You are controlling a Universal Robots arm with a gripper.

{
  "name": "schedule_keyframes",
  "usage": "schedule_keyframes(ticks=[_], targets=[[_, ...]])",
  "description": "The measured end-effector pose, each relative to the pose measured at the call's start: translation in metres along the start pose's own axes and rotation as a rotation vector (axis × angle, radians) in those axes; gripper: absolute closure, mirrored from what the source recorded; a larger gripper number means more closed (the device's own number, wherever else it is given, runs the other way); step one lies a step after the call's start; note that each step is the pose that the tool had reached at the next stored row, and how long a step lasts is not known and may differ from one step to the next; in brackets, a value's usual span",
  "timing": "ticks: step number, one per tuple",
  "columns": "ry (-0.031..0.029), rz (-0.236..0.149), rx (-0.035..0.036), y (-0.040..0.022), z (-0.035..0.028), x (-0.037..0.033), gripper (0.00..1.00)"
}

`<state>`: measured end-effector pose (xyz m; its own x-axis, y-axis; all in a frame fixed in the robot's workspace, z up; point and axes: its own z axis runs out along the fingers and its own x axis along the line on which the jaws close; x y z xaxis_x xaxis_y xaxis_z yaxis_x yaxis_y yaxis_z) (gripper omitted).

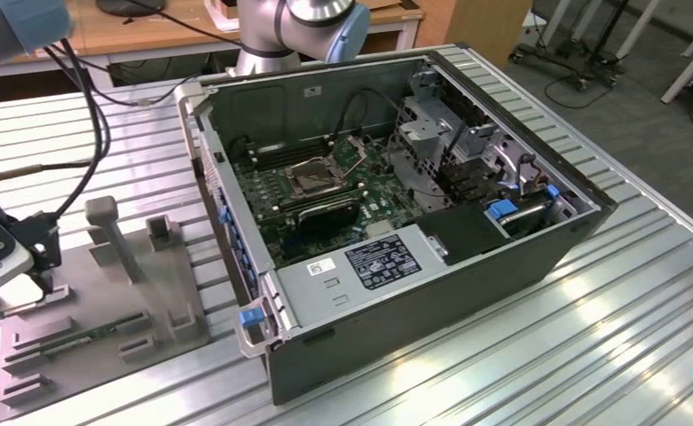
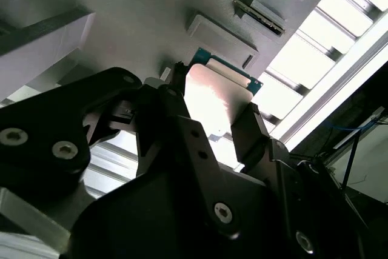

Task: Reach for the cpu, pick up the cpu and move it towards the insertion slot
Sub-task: 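Pick up the cpu and move it towards the insertion slot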

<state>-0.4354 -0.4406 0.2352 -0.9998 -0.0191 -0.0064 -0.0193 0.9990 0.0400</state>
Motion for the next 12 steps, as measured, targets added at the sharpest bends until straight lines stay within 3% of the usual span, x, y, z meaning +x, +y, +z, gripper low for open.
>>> schedule_keyframes(ticks=[9,12], targets=[[0.0001,0.000,0.0001,0.0007,-0.0167,-0.0001,0.46],[-0.0002,0.000,-0.0001,0.0008,-0.0186,-0.0001,0.46]])
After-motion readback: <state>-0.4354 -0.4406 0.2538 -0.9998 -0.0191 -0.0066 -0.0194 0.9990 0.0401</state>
